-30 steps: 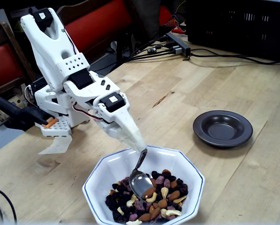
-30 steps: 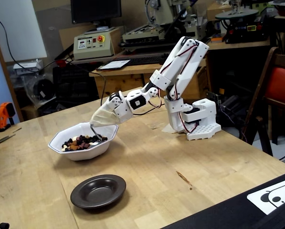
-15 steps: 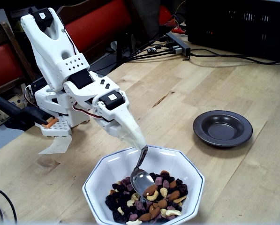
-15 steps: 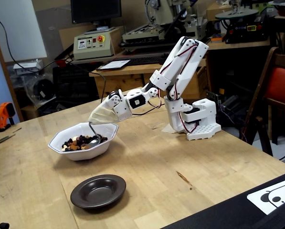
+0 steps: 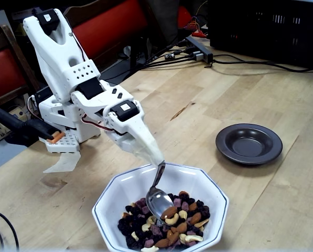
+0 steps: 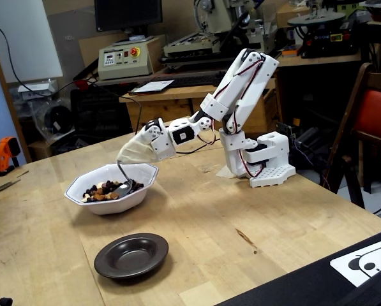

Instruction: Use spoon to transfer food from the white bowl to brown plate

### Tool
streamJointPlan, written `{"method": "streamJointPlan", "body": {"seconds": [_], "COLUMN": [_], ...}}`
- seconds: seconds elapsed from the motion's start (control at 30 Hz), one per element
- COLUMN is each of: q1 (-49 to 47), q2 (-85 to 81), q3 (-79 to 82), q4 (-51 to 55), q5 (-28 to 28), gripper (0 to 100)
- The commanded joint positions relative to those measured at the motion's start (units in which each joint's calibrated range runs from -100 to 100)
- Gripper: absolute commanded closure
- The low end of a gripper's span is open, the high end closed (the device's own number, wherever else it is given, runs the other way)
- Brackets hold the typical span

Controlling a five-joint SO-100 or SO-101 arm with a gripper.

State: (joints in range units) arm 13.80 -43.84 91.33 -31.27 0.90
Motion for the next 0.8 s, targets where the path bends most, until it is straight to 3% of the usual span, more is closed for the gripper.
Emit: {"method": "streamJointPlan", "body": {"seconds": [0.0, 0.53, 0.77], "q1": [0.4, 0.7, 0.4], "q2": [-1.0, -1.3, -9.2], "q3": [-0.9, -0.9, -0.9], "q4": [-3.1, -8.2, -8.8], "q5": [-0.4, -0.4, -0.4], "gripper": [98, 98, 98]}}
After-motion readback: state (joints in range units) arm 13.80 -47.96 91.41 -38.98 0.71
